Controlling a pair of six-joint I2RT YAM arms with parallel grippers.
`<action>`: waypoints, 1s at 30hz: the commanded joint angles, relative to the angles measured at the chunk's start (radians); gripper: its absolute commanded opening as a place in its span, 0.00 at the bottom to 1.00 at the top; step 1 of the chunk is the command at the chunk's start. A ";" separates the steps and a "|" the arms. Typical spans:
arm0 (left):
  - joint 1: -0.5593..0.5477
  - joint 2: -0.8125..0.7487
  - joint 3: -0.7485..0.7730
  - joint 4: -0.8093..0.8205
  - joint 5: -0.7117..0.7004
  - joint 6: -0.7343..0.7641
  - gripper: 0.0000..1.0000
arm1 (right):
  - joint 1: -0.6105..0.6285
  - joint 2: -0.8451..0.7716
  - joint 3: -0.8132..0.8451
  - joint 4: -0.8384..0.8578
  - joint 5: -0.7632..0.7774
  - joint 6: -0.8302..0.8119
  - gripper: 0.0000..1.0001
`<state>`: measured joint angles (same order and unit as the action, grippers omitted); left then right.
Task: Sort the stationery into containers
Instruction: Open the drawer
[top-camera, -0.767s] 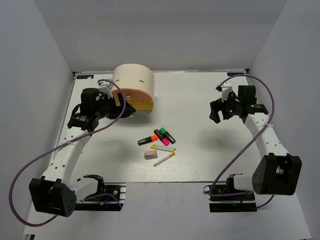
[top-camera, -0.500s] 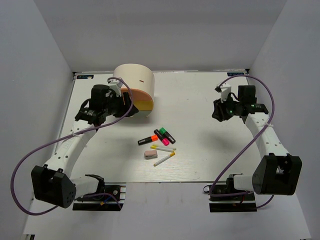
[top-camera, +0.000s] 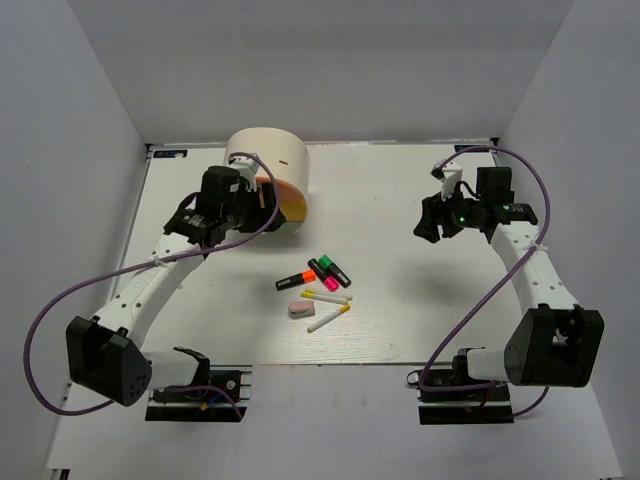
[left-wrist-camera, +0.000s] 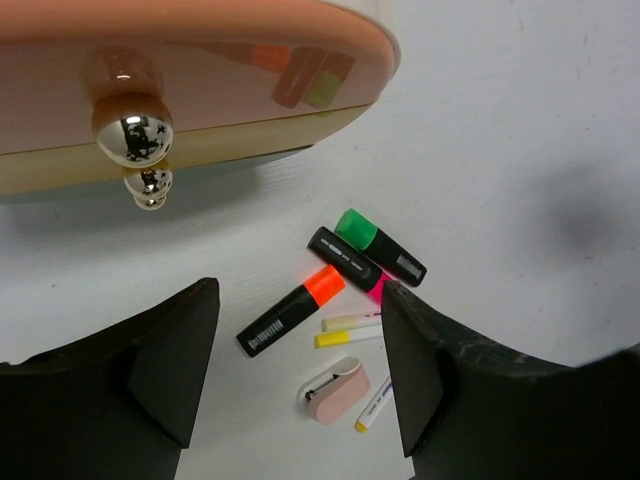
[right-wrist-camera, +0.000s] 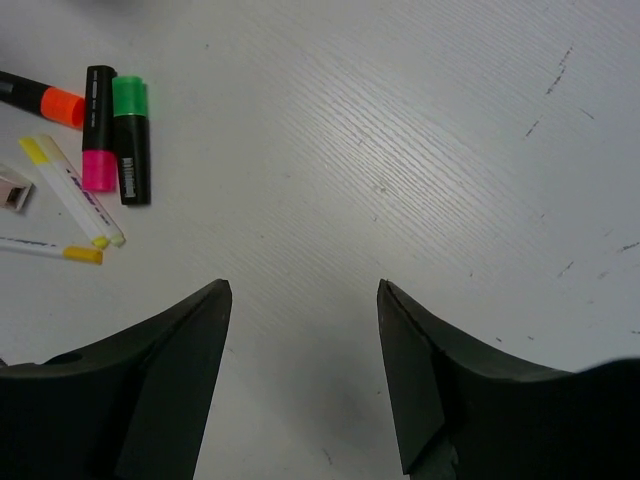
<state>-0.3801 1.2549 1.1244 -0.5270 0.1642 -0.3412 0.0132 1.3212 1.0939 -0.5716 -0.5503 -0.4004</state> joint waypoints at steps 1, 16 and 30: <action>-0.031 0.034 0.052 -0.022 -0.081 0.002 0.76 | -0.002 0.004 0.034 0.003 -0.040 0.031 0.66; -0.071 0.164 0.327 -0.215 -0.324 -0.016 0.72 | 0.001 0.001 0.021 0.021 -0.017 0.044 0.66; -0.071 0.219 0.348 -0.245 -0.394 0.013 0.65 | -0.001 0.013 0.027 0.029 -0.008 0.052 0.66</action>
<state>-0.4473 1.4864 1.4414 -0.7818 -0.1829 -0.3473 0.0132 1.3334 1.0939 -0.5724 -0.5526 -0.3653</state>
